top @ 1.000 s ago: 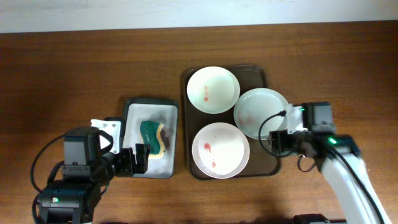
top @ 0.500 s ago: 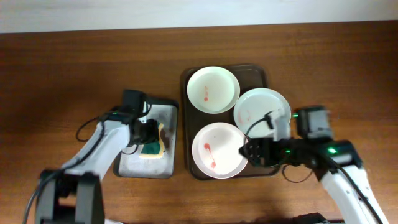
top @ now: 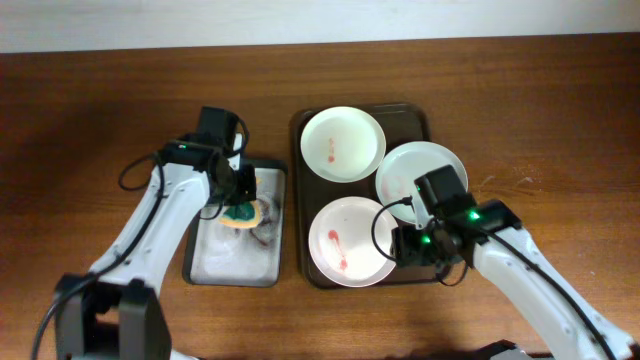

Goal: Clean dirty plates on tray and stack at the side

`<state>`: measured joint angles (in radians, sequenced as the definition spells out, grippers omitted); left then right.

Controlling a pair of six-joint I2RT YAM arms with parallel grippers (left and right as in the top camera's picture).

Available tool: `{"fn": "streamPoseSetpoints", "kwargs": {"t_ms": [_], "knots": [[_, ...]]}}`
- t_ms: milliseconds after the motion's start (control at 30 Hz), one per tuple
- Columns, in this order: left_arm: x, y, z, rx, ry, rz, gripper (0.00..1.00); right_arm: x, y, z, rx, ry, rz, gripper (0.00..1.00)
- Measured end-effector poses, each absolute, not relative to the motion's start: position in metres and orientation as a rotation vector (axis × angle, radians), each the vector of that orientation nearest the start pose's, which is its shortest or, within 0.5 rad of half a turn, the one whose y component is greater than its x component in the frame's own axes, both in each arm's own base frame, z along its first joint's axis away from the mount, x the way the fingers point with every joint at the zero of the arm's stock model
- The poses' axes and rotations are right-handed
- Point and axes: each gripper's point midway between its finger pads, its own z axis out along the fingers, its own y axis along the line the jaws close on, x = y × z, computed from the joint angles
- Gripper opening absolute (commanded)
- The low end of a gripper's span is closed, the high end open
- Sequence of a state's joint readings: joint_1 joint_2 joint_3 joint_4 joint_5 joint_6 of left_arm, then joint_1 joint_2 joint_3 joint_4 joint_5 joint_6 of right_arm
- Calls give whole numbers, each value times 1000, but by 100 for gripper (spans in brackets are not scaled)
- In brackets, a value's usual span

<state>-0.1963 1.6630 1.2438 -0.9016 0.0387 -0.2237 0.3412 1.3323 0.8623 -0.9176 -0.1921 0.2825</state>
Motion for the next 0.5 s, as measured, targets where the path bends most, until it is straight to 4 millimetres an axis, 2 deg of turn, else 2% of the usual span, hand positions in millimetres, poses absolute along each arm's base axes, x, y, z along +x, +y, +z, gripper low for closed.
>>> {"fn": "streamPoseSetpoints", "kwargs": {"t_ms": [67,133,200,233,300,400,467,500], "knots": [[346,-91,120,11,2840,-249,0,228,116,52,-99,3061,341,47],[337,-116,138,97,2804,-365,0,234,119,27,-86,3113,333,31],[327,-138,141,178,2803,-428,0,242,122,13,-50,3117,335,17],[322,-151,141,226,2804,-448,0,249,124,5,-22,3109,329,7],[312,-174,142,268,2805,-474,0,255,123,2,60,3098,316,4],[313,-204,140,259,2753,-511,0,262,126,4,175,3071,336,4],[310,-221,130,251,2751,-538,0,262,127,4,218,3070,342,4],[309,-233,117,248,2764,-548,0,262,127,4,243,3069,344,4]]}}
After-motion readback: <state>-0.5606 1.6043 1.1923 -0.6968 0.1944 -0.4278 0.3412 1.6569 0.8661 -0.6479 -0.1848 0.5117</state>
